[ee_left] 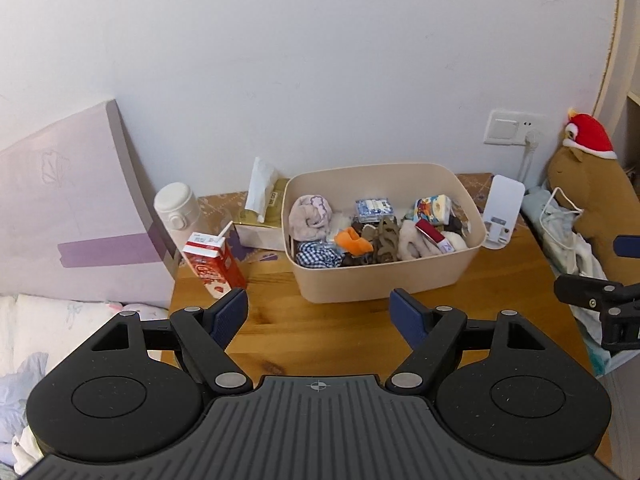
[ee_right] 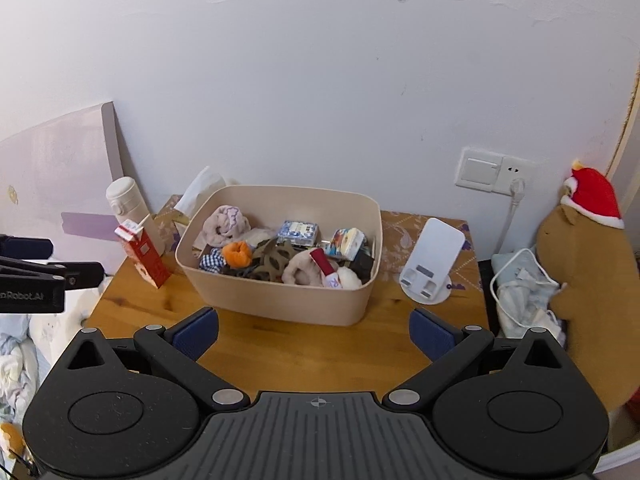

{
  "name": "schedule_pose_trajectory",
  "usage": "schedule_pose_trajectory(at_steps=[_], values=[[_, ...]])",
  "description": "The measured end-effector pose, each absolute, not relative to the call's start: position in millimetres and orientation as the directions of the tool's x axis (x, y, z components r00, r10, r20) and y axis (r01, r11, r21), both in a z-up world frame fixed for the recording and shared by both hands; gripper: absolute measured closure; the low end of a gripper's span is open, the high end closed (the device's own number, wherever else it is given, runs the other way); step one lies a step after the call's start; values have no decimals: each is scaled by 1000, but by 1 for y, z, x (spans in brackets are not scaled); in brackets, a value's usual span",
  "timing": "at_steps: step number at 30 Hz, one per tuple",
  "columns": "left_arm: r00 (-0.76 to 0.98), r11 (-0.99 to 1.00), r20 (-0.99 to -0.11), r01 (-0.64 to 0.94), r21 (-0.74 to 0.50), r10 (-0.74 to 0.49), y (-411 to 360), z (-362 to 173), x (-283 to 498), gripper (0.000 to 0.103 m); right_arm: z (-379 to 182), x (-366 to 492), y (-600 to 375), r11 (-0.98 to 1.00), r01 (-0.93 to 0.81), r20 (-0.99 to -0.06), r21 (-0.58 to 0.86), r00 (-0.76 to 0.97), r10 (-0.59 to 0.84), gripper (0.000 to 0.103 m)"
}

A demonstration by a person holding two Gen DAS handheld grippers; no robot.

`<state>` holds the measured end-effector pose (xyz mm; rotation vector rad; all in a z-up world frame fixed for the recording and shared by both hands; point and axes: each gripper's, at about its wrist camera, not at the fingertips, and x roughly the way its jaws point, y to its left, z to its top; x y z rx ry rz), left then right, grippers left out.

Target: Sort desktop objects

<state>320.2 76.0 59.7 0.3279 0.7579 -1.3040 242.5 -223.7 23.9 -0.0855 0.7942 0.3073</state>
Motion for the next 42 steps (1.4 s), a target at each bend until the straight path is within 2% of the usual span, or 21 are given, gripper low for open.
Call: schedule_pose_trajectory(at_steps=[5, 13, 24, 42], values=[[61, 247, -655, 949, -196, -753, 105, 67, 314, 24, 31, 220, -229, 951, -299, -710, 72, 655, 260, 0], [34, 210, -651, 958, -195, -758, 142, 78, 303, 24, 51, 179, -233, 946, -325, -670, 5, 701, 245, 0], [-14, 168, -692, 967, -194, -722, 173, 71, 296, 24, 57, 147, -246, 938, -345, -711, 36, 651, 267, 0], [-33, 171, -683, 958, -229, -730, 192, 75, 310, 24, 59, 132, -255, 944, -322, -747, 65, 612, 260, 0]])
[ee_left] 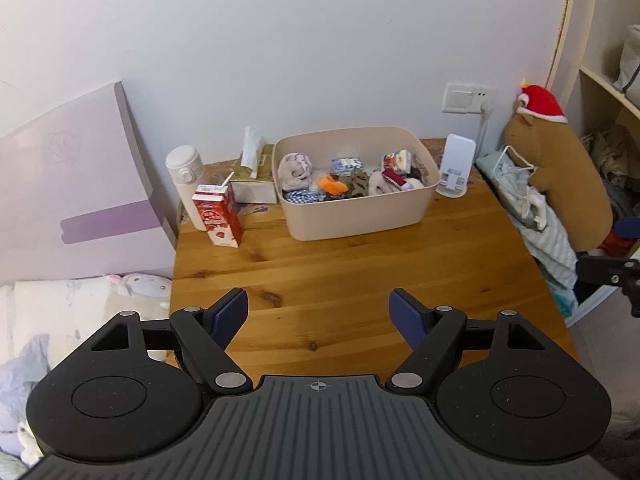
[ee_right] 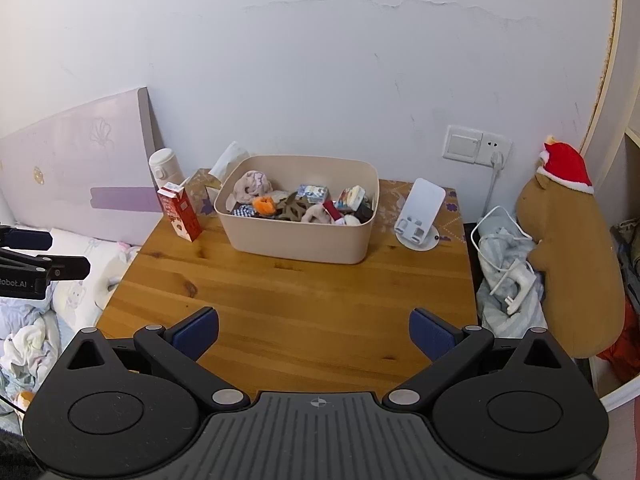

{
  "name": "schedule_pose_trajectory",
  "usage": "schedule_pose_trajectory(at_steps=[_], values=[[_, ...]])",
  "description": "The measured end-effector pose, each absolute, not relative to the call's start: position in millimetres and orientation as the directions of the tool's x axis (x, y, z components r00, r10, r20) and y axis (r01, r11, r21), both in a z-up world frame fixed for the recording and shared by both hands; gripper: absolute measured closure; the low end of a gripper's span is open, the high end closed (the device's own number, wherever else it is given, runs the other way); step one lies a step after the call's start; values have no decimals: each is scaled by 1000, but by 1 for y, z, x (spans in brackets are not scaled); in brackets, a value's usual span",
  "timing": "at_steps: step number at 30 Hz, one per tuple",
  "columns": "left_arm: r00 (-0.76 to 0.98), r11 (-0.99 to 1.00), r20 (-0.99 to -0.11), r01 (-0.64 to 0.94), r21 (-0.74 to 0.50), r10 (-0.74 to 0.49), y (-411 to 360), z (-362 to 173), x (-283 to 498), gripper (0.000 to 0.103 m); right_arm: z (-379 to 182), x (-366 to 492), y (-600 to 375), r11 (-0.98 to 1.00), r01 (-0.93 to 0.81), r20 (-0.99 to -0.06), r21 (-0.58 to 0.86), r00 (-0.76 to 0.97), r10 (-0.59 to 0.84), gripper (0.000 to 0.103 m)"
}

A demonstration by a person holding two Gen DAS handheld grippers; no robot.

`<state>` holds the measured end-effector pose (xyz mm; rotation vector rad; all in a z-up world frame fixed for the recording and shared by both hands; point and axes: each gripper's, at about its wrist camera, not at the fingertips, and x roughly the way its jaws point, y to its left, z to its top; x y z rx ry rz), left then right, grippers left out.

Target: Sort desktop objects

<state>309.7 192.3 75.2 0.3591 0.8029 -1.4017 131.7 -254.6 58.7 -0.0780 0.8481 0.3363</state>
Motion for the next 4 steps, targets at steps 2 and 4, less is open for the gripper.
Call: schedule_pose_trajectory(at_steps=[2, 4], values=[[-44, 162, -683, 958, -235, -729, 192, 75, 308, 24, 58, 132, -255, 945, -322, -750, 65, 609, 259, 0], [-45, 158, -686, 960, -231, -727, 191, 76, 305, 24, 57, 132, -256, 944, -323, -751, 65, 608, 259, 0]])
